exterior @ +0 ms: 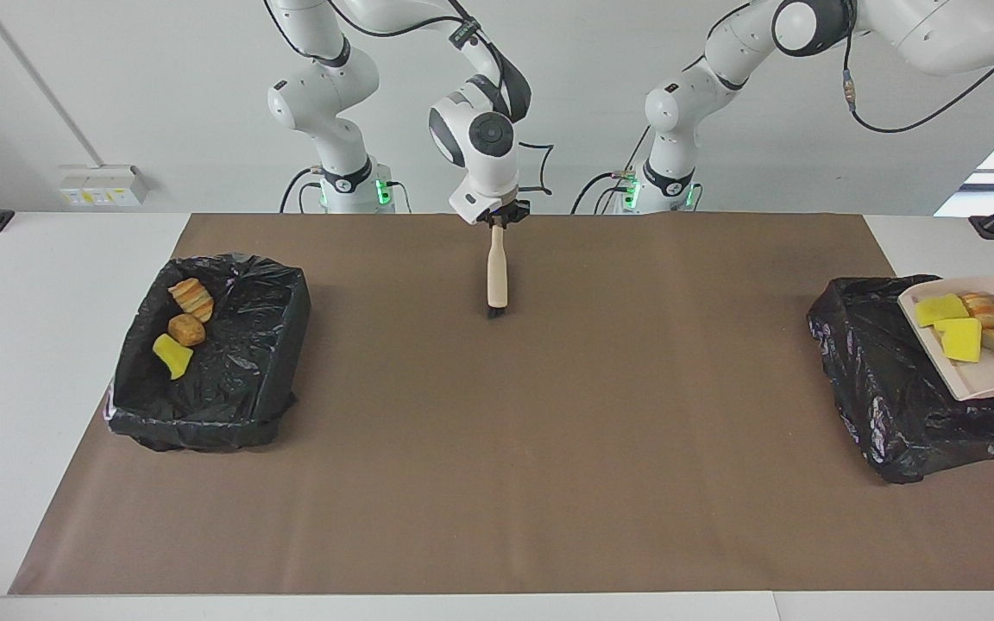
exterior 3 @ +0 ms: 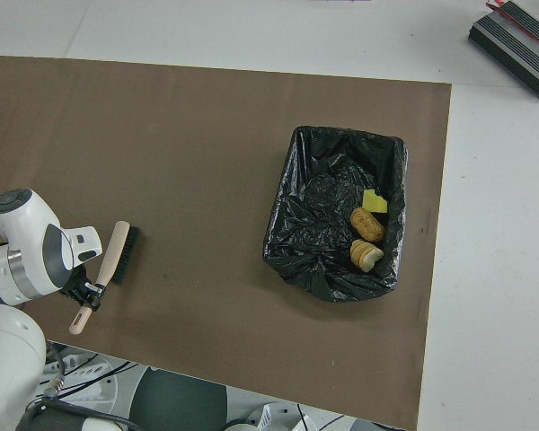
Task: Sweep and dump trash in bin
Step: 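Tilt the dustpan with the left gripper to dump debris into the bin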
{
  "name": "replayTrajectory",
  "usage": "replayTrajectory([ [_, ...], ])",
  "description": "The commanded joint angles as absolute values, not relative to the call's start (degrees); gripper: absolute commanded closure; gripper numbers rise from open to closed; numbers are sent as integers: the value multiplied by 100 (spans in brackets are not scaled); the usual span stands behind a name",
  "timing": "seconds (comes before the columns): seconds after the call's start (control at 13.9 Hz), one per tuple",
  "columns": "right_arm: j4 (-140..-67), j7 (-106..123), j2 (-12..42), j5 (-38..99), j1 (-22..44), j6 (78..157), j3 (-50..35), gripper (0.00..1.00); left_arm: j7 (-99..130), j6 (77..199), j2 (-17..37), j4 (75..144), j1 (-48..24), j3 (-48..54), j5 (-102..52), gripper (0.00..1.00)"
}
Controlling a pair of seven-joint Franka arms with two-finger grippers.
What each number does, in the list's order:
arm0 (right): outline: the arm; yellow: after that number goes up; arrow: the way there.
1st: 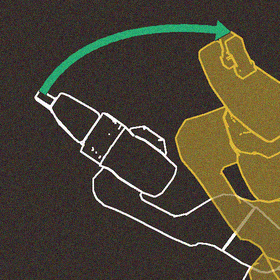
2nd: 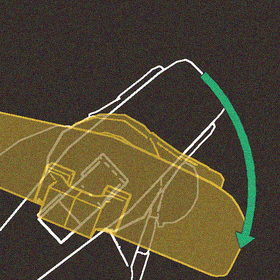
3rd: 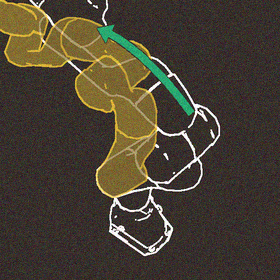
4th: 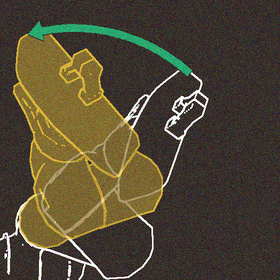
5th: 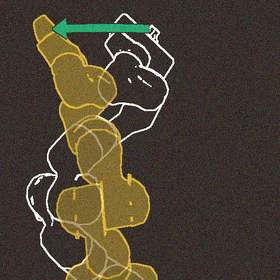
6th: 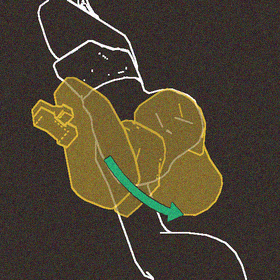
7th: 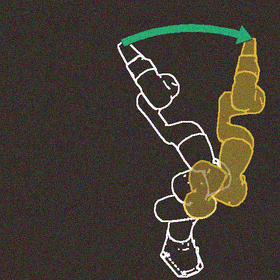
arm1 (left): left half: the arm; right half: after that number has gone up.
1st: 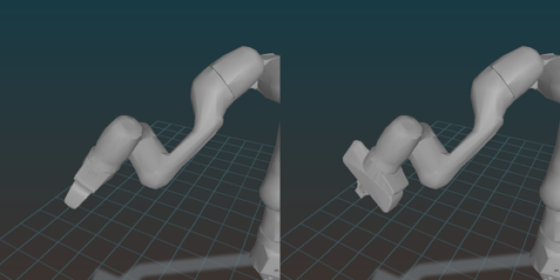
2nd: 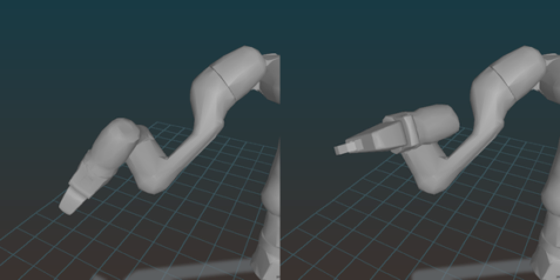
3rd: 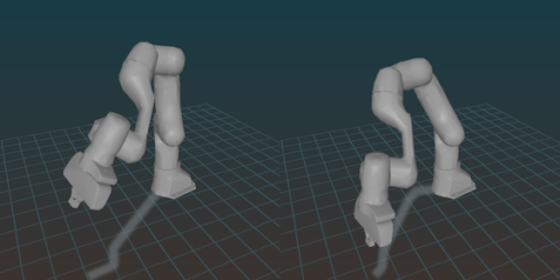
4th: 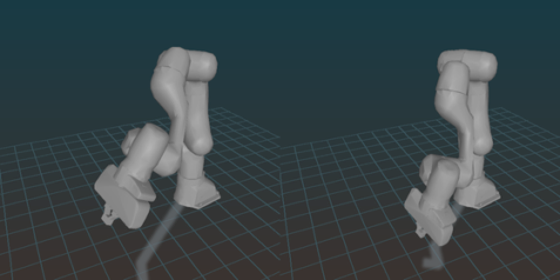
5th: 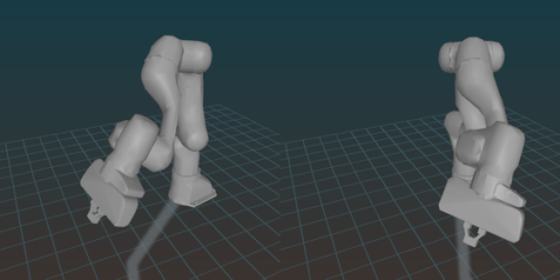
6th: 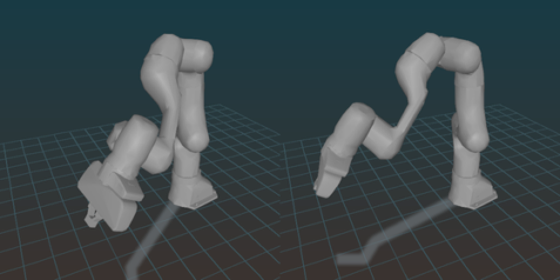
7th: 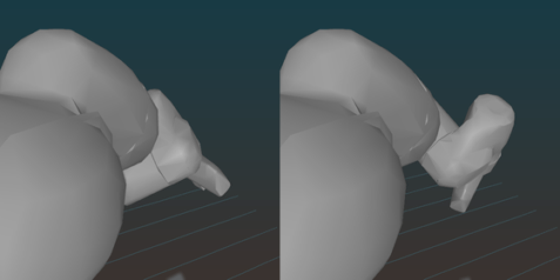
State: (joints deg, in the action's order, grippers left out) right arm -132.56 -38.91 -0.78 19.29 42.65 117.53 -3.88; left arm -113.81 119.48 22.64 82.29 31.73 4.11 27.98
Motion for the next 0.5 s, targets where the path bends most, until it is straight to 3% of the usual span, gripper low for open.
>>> replayTrajectory([
  [0.0,-13201,-3552,9,1890,4210,11856,-404,0,-11076,11910,2250,8156,2989,387,3381,100],
  [0.43,-12728,-3437,132,1434,3825,11848,-360,0,-10644,11655,1865,8374,2629,378,4445,100],
])
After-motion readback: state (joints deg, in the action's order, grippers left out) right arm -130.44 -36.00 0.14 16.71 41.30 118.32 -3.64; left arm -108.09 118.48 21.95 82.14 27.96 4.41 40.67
